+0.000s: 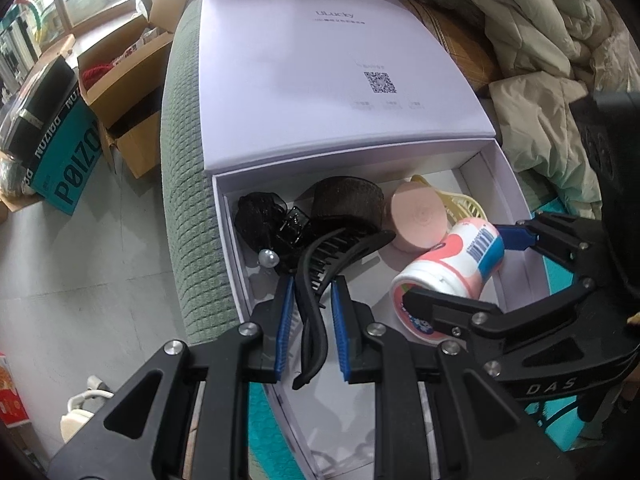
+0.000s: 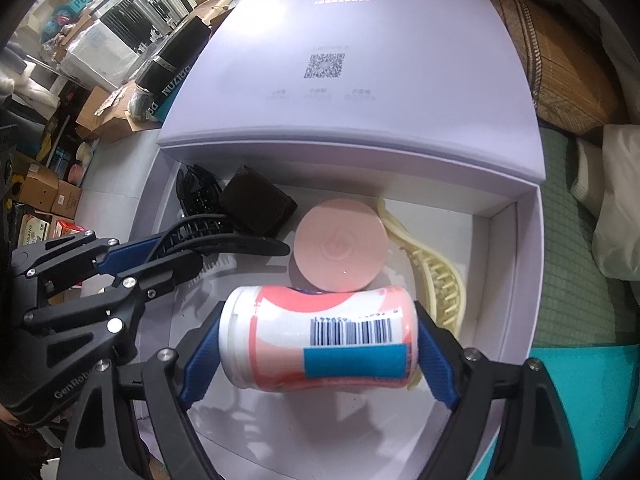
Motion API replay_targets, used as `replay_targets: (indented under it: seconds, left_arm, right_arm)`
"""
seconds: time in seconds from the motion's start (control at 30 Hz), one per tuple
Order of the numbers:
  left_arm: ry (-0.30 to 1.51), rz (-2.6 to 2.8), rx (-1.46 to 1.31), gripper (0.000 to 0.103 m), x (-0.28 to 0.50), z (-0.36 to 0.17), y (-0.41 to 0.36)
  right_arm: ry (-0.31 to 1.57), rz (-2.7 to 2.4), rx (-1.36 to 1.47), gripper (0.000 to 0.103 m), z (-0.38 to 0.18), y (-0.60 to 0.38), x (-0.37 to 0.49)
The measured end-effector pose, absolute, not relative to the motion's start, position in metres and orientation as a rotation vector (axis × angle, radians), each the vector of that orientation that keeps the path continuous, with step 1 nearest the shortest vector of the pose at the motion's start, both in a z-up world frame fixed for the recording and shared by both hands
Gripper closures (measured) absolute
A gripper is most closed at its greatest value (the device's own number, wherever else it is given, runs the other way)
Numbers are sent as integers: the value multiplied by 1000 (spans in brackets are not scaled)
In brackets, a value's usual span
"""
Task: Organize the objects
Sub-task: 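Lower the container into the box with the right tool while the left tool lowers the claw clip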
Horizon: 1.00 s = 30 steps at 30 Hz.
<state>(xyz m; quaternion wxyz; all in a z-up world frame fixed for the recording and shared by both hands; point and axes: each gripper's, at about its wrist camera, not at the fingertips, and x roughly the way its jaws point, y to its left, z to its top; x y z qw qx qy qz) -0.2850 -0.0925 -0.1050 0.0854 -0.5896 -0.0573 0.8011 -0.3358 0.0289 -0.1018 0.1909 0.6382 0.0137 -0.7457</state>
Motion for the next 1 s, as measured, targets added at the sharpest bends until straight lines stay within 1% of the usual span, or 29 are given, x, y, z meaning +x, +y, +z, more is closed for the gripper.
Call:
replay_targets:
  seconds: [0.27,0.43,0.53,0.7,0.87,1.0]
  left_arm:
    - [-232,2366,-1766,85,-283,-103,-96]
    - [-251,2362,-1780,85,-280,-100,-96]
    - [-244,2357,-1789,83,-277,-96,-95]
    - [-256,2397,-1755,75,-270,-84,-97]
    - [-271,2427,-1721,74,-263,-68,-99]
    - [-235,2473,-1690,73,-257,-53,-98]
  right_arm:
    - [65,-2116,1805,17,-99,34,-331]
    - [120,-2138,1781,15,-90,31,-325]
    - [123,-2150,1759,15,-83,33,-323]
    - [90,-2182,1748,15,-71,40,-317]
    - [77,-2209,1717,15,-55,48,-311]
    - [61,-2234,1684,15,-39,55,-306]
